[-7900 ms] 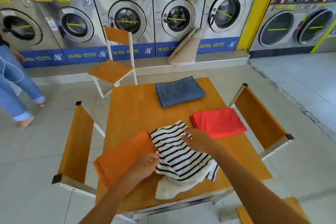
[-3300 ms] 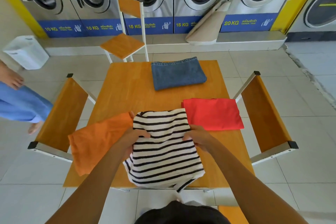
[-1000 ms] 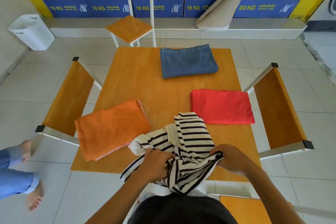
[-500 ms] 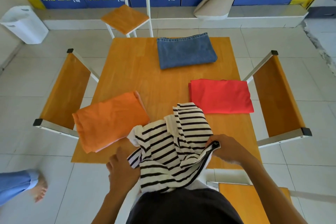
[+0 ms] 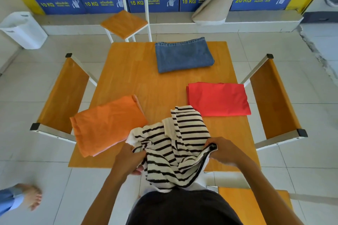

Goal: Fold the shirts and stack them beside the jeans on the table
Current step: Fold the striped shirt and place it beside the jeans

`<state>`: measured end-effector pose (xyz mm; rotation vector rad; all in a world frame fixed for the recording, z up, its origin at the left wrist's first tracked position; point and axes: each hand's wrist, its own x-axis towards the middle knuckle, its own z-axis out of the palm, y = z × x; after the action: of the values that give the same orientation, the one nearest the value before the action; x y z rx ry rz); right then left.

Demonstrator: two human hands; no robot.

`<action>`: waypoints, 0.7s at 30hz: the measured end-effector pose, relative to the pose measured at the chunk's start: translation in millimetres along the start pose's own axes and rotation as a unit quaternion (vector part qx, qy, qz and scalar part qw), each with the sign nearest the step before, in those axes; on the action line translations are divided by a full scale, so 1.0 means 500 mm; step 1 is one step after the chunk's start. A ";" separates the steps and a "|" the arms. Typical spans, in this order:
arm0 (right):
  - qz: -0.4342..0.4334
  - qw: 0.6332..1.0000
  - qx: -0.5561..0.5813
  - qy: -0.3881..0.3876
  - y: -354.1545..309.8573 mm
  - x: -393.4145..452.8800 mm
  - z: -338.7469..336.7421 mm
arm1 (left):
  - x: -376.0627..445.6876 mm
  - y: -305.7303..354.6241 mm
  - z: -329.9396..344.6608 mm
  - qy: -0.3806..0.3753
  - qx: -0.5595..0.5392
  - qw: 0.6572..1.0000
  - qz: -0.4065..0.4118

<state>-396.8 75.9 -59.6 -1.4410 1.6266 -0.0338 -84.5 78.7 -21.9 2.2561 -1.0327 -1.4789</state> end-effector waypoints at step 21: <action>-0.077 0.996 0.048 -0.018 -0.021 -0.001 -0.005 | 0.026 -0.032 0.159 0.078 0.155 0.890 0.422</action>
<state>-390.4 71.6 -52.0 -1.4809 1.4635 -0.1707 -144.3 94.3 -76.0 1.6438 -1.9527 -0.7780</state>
